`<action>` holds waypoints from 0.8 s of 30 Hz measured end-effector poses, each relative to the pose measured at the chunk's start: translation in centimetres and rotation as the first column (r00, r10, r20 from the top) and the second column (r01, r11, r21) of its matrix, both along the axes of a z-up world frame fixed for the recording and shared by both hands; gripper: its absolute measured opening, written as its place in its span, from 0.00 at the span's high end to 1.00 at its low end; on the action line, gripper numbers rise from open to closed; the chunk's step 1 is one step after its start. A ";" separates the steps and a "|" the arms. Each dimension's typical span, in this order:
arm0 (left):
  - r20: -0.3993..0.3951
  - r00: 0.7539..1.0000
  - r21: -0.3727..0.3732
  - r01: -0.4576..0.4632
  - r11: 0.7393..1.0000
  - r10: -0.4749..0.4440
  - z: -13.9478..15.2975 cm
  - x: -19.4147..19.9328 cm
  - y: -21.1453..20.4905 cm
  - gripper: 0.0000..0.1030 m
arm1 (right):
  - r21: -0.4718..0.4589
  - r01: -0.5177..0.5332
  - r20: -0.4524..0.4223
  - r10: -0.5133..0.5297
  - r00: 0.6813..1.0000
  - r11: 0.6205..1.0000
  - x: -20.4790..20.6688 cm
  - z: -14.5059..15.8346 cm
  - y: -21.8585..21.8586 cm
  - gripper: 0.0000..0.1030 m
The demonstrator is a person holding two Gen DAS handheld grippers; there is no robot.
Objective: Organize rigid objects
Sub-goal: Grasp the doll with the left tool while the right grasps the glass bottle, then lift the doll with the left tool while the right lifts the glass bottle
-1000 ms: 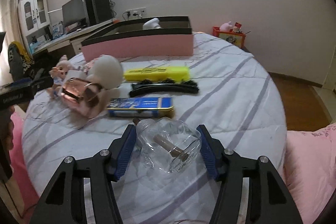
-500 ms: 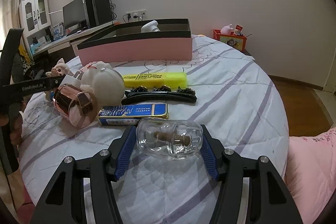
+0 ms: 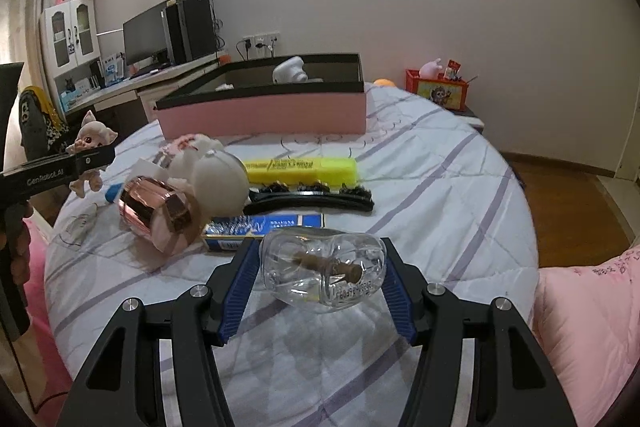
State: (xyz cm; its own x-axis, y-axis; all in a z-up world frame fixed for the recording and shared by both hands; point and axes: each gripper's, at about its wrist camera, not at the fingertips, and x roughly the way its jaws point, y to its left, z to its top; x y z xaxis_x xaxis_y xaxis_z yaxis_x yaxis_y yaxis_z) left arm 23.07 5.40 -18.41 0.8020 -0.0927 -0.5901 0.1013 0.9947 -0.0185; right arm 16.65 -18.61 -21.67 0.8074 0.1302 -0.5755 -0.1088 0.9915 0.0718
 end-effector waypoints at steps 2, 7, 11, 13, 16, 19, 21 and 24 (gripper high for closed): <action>0.023 1.000 0.012 -0.005 1.000 0.004 0.6 -0.7 -0.1 0.55 | 0.000 0.000 0.018 0.000 1.000 1.000 -0.3 0.6 0.0 0.42; 0.083 0.996 0.011 -0.028 1.000 0.027 2.2 -2.2 -0.3 0.55 | 0.001 0.003 0.054 -0.003 0.999 1.000 -0.4 2.0 0.0 0.41; 0.127 0.992 0.029 -0.019 0.999 0.015 3.9 -3.4 -1.0 0.55 | -0.001 -0.001 0.114 0.002 0.993 1.000 -0.6 4.3 0.2 0.41; 0.152 0.988 0.033 -0.014 0.999 0.009 5.0 -3.9 -1.4 0.55 | -0.004 -0.007 0.146 0.007 0.989 1.000 -0.7 5.6 0.4 0.41; 0.204 0.979 0.041 -0.013 0.999 0.005 6.9 -4.6 -1.9 0.55 | -0.010 -0.016 0.207 0.018 0.978 1.000 -0.8 7.9 0.7 0.41; 0.246 0.969 0.027 -0.004 1.000 -0.003 8.6 -5.2 -2.3 0.55 | -0.017 -0.030 0.270 0.033 0.962 0.999 -1.1 10.4 1.4 0.41; 0.276 0.961 0.030 -0.002 1.000 -0.006 9.8 -5.6 -2.5 0.55 | -0.022 -0.042 0.312 0.047 0.949 0.999 -1.2 12.1 2.0 0.42; 0.317 0.948 0.036 -0.002 0.999 -0.010 11.4 -5.9 -2.8 0.55 | -0.032 -0.062 0.349 0.069 0.934 0.998 -1.2 13.8 2.6 0.45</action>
